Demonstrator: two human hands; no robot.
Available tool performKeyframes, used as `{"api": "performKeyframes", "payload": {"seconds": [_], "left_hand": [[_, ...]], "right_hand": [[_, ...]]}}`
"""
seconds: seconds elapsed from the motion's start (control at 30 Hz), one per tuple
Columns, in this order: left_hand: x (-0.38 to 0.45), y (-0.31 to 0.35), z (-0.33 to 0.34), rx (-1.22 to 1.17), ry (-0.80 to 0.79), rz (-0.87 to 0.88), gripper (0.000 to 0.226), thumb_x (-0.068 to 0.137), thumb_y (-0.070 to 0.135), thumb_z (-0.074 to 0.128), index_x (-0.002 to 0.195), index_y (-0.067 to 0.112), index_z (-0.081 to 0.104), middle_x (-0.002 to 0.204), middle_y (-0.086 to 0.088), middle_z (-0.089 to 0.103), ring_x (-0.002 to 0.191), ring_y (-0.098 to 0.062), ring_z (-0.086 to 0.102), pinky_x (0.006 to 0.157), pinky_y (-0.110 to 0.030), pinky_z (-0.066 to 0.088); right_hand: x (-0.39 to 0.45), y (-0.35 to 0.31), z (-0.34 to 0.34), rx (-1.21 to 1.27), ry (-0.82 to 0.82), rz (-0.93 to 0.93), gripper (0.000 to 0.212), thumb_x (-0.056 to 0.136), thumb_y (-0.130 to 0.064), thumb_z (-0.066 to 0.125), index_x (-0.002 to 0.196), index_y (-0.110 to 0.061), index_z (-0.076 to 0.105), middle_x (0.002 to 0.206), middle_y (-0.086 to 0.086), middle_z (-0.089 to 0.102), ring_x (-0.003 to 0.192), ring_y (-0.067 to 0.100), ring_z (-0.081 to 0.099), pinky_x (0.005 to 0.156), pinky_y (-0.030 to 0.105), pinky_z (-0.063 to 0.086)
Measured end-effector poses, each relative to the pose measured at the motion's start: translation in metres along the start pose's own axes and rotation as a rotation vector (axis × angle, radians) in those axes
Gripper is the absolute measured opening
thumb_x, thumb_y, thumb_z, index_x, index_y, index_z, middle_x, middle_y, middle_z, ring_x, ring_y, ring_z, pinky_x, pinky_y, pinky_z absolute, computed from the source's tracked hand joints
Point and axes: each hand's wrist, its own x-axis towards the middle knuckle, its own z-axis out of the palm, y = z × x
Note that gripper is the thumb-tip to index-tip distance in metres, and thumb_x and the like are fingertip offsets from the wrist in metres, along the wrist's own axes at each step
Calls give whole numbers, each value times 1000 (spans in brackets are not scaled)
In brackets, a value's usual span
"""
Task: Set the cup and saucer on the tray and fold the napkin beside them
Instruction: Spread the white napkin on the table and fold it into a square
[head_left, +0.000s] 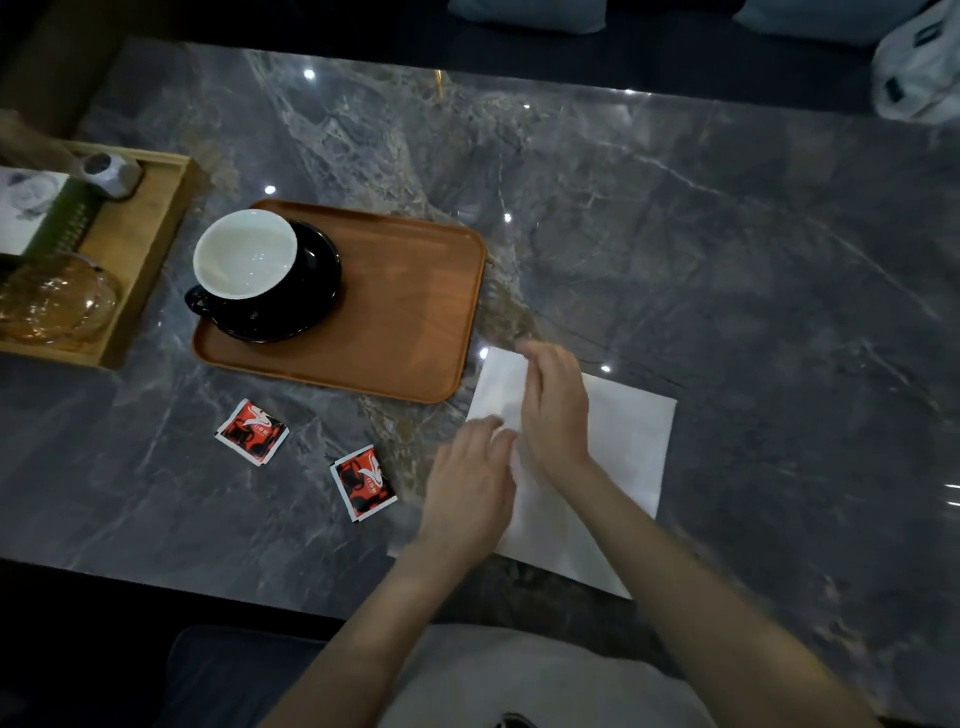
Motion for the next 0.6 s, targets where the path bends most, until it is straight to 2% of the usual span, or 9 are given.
{"api": "performKeyframes", "payload": {"seconds": [0.03,0.1,0.17,0.23,0.3,0.37,0.47,0.6], "left_hand": [[10,4,8,25,-23,59,42,79,23,40,116,10,55,120,-9,62,113,-27,57,91,-34,43],[29,8,23,116,-82,146,55,82,30,36,130,5,44,133,-11,55,128,-24,43,106,-35,24],[42,5,36,191,-134,182,59,83,32,33,135,5,39,140,-12,47,134,-22,31,113,-34,8],[47,-1,46,181,-166,183,58,87,32,32,140,7,33,146,-11,38,137,-19,19,114,-33,-1],[48,-2,49,174,-171,166,59,88,33,31,142,9,27,150,-9,33,139,-18,17,114,-33,1],[46,-2,50,177,-162,159,59,89,34,29,143,9,26,151,-8,31,140,-19,20,114,-36,7],[44,-1,50,180,-132,156,55,92,33,27,141,8,31,149,-8,34,139,-21,29,111,-40,13],[43,0,50,162,-109,141,54,93,33,28,140,7,34,147,-9,37,136,-23,33,110,-40,15]], "right_hand": [[-10,-1,-5,64,17,55,29,94,-4,37,112,-7,60,114,7,62,110,18,53,93,11,35],[-26,0,-10,143,-37,181,33,98,-10,33,125,-10,53,130,3,56,123,10,47,105,15,32],[-35,5,-9,144,-140,225,40,100,-18,30,139,-12,38,147,2,39,136,7,30,114,21,21],[-37,12,-7,41,-207,169,47,100,-24,26,145,-11,24,155,2,23,141,4,13,117,22,10],[-37,20,-2,-187,-240,69,51,98,-29,18,146,-11,20,156,3,17,142,6,8,119,31,8],[-37,30,-5,-428,-254,60,59,93,-35,6,147,-14,16,157,2,13,144,11,6,119,38,1],[-36,56,-28,-702,-251,132,67,86,-40,-6,147,-14,4,158,4,6,146,16,3,114,41,-7],[-38,77,-62,-864,-302,274,63,91,-43,-4,145,-11,-9,158,4,-5,145,16,-5,114,42,-11]]}}
